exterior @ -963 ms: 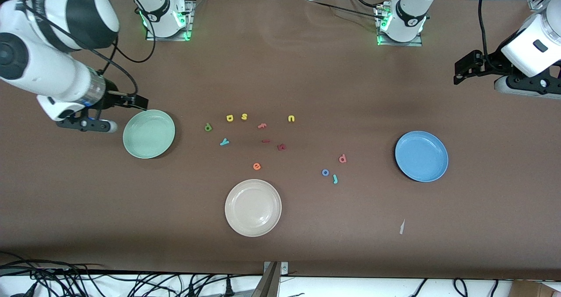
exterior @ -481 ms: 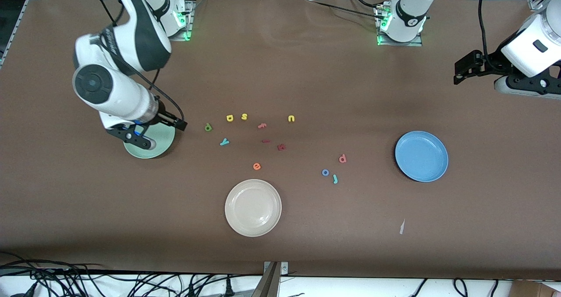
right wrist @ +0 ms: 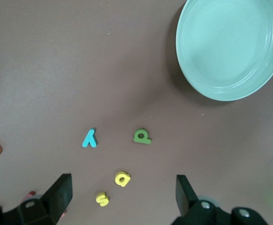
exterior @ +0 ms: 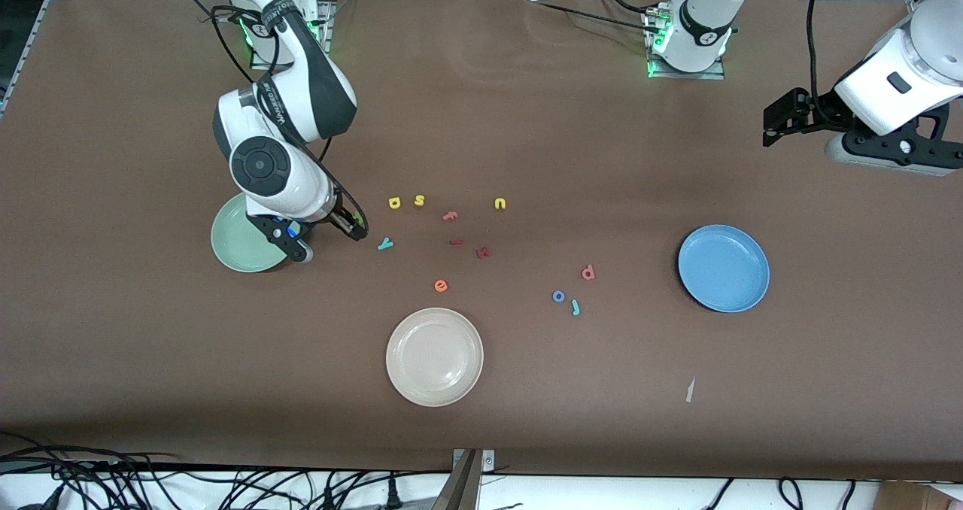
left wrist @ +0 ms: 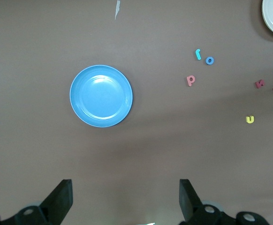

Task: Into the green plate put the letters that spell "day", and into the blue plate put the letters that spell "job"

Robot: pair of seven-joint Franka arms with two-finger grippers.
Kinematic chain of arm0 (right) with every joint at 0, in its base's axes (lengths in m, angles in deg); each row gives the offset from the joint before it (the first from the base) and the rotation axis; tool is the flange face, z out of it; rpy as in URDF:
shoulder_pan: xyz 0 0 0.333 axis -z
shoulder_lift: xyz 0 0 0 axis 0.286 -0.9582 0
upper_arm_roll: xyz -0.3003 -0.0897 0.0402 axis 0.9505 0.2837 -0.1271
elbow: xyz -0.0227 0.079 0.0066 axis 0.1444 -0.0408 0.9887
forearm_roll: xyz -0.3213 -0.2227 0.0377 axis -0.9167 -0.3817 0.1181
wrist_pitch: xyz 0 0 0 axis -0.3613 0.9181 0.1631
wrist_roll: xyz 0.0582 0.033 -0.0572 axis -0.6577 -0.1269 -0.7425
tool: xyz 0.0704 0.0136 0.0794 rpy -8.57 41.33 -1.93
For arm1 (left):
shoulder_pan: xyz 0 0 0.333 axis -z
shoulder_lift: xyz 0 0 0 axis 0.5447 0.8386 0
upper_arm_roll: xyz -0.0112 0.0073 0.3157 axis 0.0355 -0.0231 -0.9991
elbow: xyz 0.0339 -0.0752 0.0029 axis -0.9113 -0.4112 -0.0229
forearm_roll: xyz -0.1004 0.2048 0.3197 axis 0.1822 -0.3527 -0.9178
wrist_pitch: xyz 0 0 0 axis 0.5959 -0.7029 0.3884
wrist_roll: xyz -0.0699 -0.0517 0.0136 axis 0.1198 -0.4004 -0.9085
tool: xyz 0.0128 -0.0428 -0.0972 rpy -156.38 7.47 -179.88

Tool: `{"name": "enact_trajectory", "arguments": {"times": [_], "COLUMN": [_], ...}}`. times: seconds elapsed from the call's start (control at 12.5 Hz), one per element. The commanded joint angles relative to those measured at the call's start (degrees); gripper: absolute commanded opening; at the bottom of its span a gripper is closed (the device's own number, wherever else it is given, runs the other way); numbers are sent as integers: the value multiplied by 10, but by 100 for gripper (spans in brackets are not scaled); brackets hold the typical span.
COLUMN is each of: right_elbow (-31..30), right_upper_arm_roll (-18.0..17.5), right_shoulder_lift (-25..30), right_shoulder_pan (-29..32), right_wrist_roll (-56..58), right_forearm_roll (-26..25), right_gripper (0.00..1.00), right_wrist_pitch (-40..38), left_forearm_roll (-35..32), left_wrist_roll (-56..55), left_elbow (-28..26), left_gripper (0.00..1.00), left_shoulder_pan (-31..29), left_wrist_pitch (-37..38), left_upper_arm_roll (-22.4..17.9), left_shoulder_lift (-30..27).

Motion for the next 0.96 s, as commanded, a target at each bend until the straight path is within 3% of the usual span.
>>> {"name": "enact_trajectory", "arguments": {"times": [0.0,0.32,0.48,0.88], "right_elbow": [-52,-110,-110,-109], "right_upper_arm_roll": [1,1,1,4], "right_shoulder_lift": [12,2,-19,-57], "right_shoulder_pan": [-5,-21,-28,-49], "right_wrist_roll": [-39,-155,-159,-164], "right_forearm_roll": [-9,-7,-11,-11], "right_gripper": [90,87,87,86], "right_wrist_pitch": [56,179,185,227], "left_forearm_roll": [-9,4,2,-3], "left_wrist_roll": [2,-4,-14,-18], "left_elbow": [18,12,9,-221], "left_gripper": [100,100,100,100], "left_shoulder_pan": [3,31,55,57], "left_wrist_pitch": [20,16,-27,-311], "left_upper_arm_roll": [0,6,7,30], "left_shoulder_lift": [16,23,43,37]}}
